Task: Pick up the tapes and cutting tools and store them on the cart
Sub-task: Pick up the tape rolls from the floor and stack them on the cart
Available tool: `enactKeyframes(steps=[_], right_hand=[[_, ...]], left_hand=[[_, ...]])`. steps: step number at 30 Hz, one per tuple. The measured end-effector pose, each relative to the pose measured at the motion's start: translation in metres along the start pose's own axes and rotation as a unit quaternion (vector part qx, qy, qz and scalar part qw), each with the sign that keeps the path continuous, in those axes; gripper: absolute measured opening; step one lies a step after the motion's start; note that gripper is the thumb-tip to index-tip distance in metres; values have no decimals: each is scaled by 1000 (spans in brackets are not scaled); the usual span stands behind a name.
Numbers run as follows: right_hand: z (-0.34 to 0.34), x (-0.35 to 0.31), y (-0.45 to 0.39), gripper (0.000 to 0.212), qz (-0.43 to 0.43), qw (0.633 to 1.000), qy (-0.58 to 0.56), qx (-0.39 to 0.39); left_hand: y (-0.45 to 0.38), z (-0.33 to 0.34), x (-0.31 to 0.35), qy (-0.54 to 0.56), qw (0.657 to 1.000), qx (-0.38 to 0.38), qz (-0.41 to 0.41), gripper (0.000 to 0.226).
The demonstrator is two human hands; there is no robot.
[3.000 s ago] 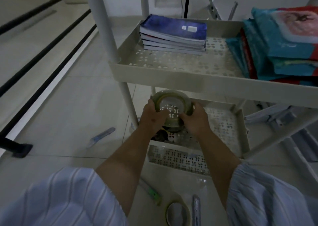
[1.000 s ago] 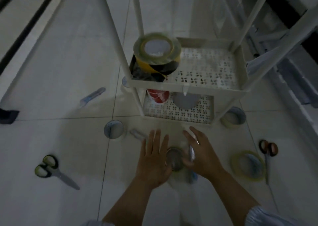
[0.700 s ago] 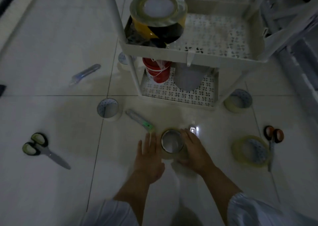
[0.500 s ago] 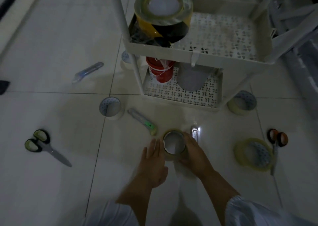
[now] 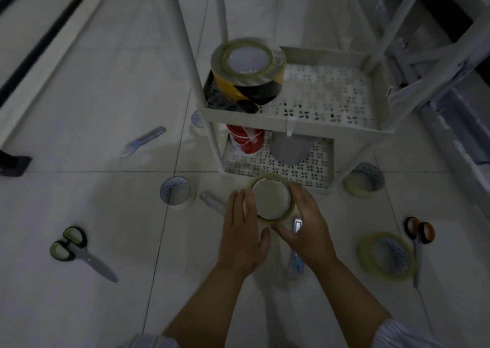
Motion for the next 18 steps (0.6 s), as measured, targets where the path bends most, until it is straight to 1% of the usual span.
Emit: enactKeyframes(steps=[2,6,8,10,13,15,18], right_hand=[[-9,-18,-7,72,-39,999,2,24],[-33,-53,-23,70,-92,994,16,52],[-45,-69,-31,73,-117,990,39,64],[-56,-85,-39,74,-155,982,73,80],[-73,-111,-52,76,-188,972,103,95],[-85,-125,-60,77,-202,968,106,103],[-99,-137,-76,76,-213,967,106,90]], left_hand=[[-14,-16,4,6,999,32,2,69],[-40,-55,14,10,996,77,53,71],[-52,-74,18,27,993,92,75,73],[-65,-90,21,25,989,116,91,72],[-82,-114,34,26,983,140,115,70],[-96,-123,42,17,981,139,136,67],[-116,-134,55,-18,982,91,163,71]])
Point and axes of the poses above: each hand's wrist, its own y-axis away from the middle knuckle, its own z-axis out of the palm, x = y × z, the point moved 3 cm from there along -y, towards the middle knuckle, and after that the axes turned 12 degrees about -y, right-handed, at the moved point
